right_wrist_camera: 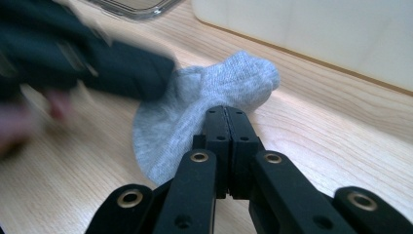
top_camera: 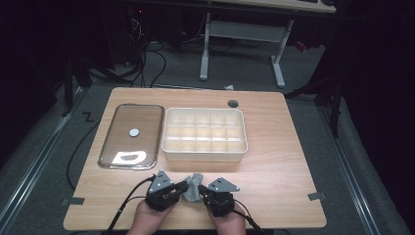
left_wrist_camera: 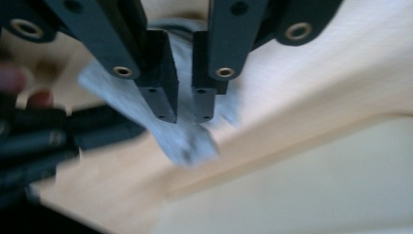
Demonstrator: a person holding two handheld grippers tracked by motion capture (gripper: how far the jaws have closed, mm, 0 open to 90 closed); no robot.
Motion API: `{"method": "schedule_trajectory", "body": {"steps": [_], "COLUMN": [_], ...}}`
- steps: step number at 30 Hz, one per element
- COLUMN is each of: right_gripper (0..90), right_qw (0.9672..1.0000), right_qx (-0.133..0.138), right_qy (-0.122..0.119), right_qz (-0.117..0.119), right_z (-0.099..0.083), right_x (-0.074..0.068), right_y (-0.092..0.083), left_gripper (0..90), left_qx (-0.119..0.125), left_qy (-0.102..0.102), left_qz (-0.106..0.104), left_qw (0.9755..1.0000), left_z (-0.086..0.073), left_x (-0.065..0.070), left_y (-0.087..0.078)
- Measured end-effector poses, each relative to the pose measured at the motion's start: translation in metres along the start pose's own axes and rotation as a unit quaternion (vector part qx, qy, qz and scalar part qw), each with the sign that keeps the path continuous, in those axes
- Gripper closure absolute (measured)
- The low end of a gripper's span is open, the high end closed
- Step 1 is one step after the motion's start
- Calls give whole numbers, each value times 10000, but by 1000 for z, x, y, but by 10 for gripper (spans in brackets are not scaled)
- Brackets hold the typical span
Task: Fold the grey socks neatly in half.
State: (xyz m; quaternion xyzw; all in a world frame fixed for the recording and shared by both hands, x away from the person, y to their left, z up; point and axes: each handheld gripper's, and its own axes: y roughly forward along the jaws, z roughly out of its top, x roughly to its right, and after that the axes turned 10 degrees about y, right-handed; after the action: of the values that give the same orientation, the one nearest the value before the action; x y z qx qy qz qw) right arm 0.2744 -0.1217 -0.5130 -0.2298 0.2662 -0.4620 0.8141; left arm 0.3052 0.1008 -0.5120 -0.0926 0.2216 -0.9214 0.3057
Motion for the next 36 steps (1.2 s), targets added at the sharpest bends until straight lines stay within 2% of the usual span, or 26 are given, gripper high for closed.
{"method": "schedule_trajectory", "body": {"steps": [1, 2, 3, 5, 6, 8, 14, 22, 29, 33, 36], "right_gripper": [900, 900, 900, 900, 898, 896, 890, 889, 892, 900, 900], "right_qw": [10000, 10000, 10000, 10000, 10000, 10000, 10000, 9999, 9998, 9998, 9998], "right_qx": [-5, 2, -11, -27, -25, -16, 17, 32, 57, -26, -85], "right_qy": [5, -1, -5, -8, -9, -19, -58, -119, -159, -185, -157], "right_qz": [-5, 6, 13, 18, 31, 53, 64, -63, -107, -14, 5], "right_z": [-1, -1, -2, -2, -3, -3, -2, 1, 1, -5, -9], "right_x": [1, 2, 2, 2, 1, 1, -2, 0, 3, 3, 3], "right_y": [0, 0, 0, 0, 0, 0, -3, -6, -15, -11, -7], "left_gripper": [852, 860, 868, 868, 869, 870, 887, 900, 900, 900, 881], "left_qx": [-4, -237, -386, -646, -694, -816, -827, -870, -931, -1119, -1153], "left_qy": [-20, -49, -39, -40, -18, 175, 325, 595, 671, 809, 817], "left_qz": [126, 266, 301, 205, 152, 49, -134, -525, -675, -634, -612], "left_qw": [9999, 9994, 9988, 9977, 9975, 9965, 9960, 9930, 9911, 9884, 9881], "left_z": [-1, -4, -7, -11, -11, -10, -8, -4, 0, -3, -5], "left_x": [-6, -14, -16, -16, -14, -4, 10, 36, 42, 43, 41], "left_y": [-3, -1, 1, 8, 10, 17, 19, 28, 38, 38, 36]}}
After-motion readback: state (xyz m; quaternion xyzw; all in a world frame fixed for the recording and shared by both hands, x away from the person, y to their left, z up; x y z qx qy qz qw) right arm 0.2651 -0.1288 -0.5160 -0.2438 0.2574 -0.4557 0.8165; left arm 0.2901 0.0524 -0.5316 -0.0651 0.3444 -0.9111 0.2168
